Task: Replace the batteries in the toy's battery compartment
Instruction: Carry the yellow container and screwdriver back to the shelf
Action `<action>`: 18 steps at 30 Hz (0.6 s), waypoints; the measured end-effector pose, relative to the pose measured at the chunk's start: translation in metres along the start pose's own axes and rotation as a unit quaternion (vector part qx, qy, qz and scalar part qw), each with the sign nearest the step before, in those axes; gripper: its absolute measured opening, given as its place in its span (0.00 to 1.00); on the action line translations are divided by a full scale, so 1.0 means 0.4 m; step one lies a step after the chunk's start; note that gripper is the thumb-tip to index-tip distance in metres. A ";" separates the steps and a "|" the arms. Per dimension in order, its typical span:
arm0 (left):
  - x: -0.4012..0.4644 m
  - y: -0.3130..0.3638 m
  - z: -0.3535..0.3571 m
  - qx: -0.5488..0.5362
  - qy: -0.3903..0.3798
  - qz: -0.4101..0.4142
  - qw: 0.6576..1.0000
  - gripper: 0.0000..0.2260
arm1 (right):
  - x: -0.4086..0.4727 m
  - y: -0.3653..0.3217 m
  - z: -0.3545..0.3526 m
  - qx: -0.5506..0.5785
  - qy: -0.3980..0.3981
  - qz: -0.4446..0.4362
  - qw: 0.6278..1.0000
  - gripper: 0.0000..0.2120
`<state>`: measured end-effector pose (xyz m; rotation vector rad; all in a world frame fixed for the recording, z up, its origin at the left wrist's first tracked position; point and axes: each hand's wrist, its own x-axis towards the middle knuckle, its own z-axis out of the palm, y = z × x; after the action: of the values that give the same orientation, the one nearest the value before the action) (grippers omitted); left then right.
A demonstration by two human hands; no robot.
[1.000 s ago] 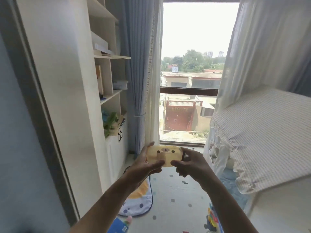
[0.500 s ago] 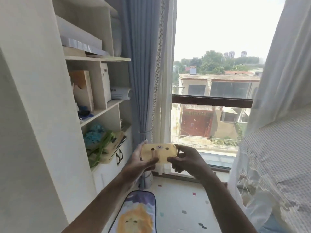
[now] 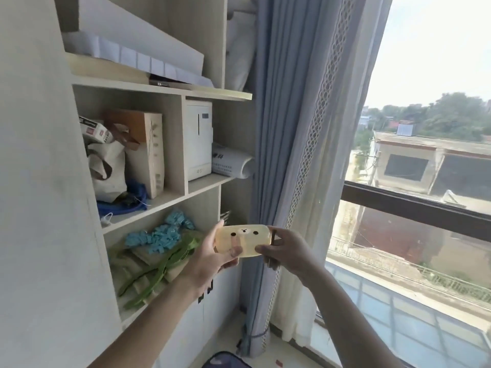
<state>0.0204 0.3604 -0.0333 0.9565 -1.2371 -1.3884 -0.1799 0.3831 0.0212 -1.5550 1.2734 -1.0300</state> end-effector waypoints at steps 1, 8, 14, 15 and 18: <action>0.058 -0.010 0.000 -0.003 0.010 0.002 1.000 0.43 | 0.061 0.014 -0.020 -0.002 -0.005 -0.006 1.000 0.13; 0.385 -0.016 0.018 -0.005 0.090 0.003 0.996 0.45 | 0.441 0.067 -0.134 -0.008 -0.066 -0.018 0.998 0.13; 0.616 0.012 -0.004 0.042 0.196 0.024 0.979 0.44 | 0.773 0.102 -0.175 0.005 -0.145 -0.038 0.989 0.14; 0.648 0.017 -0.010 0.056 0.224 0.028 0.973 0.44 | 0.827 0.108 -0.170 0.010 -0.157 -0.040 0.987 0.13; 0.726 0.036 -0.050 0.085 0.299 0.044 0.950 0.42 | 0.974 0.109 -0.142 0.028 -0.205 -0.050 0.977 0.15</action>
<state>-0.0113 0.0718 -0.0051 1.3036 -0.9248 -0.8321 -0.1917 -0.0128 0.0265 -1.6939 0.8825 -0.7449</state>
